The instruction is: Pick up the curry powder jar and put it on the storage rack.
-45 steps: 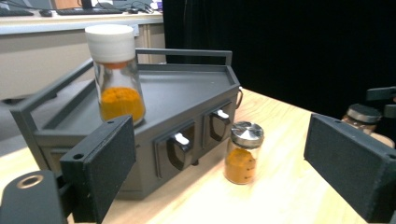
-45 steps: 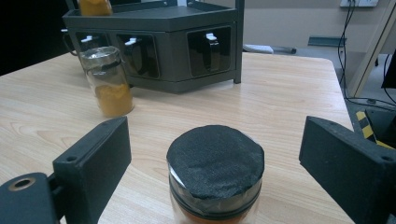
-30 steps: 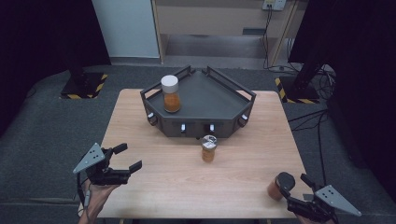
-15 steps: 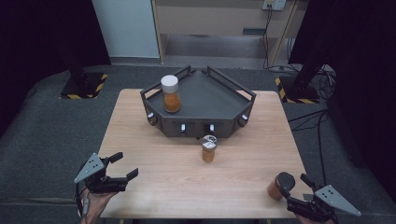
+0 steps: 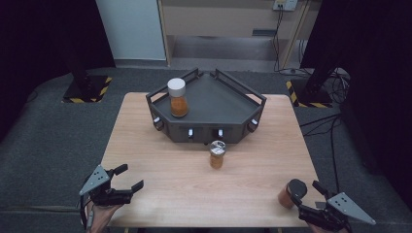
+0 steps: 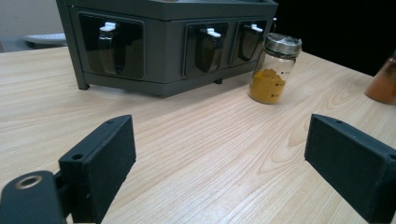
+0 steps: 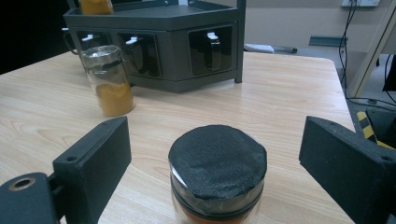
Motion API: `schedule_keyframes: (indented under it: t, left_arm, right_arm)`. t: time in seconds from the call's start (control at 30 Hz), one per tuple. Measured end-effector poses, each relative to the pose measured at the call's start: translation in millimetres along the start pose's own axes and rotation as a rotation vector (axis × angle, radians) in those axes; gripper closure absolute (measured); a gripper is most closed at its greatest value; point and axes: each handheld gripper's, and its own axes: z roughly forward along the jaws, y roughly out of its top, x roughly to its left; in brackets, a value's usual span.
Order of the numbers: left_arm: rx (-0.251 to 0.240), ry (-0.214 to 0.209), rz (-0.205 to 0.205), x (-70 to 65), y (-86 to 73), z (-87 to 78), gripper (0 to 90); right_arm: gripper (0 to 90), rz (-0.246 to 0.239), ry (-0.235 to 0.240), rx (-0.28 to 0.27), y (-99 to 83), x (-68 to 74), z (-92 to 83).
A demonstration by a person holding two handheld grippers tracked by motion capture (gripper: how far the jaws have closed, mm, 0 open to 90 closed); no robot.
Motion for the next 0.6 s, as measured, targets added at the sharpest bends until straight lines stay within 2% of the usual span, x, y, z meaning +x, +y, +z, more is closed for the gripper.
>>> schedule_keyframes:
  t: [0.07,0.13,0.33,0.5,0.6]
  left_arm:
    - [-0.007,0.005,-0.005,0.1,-1.4,-0.5,8.0]
    - [-0.024,-0.013,-0.025,4.2,-4.6,-0.7,8.3]
    - [-0.006,-0.008,-0.01,4.9,-6.8,-0.8,8.6]
    - [-0.011,-0.023,-0.031,10.1,-10.6,-2.4,8.6]
    - [-0.009,-0.023,-0.029,10.5,-11.4,-3.7,8.5]
  right_arm:
    - [9.1,-0.003,-0.001,0.0,0.0,0.4,-0.2]
    - [9.1,-0.005,-0.001,0.0,0.1,0.6,-0.2]
    - [9.1,-0.006,-0.001,-0.001,0.1,0.7,-0.1]
    - [9.1,-0.008,0.003,0.0,0.4,0.7,0.2]
    - [9.1,-0.007,0.005,-0.002,0.2,0.3,0.3]
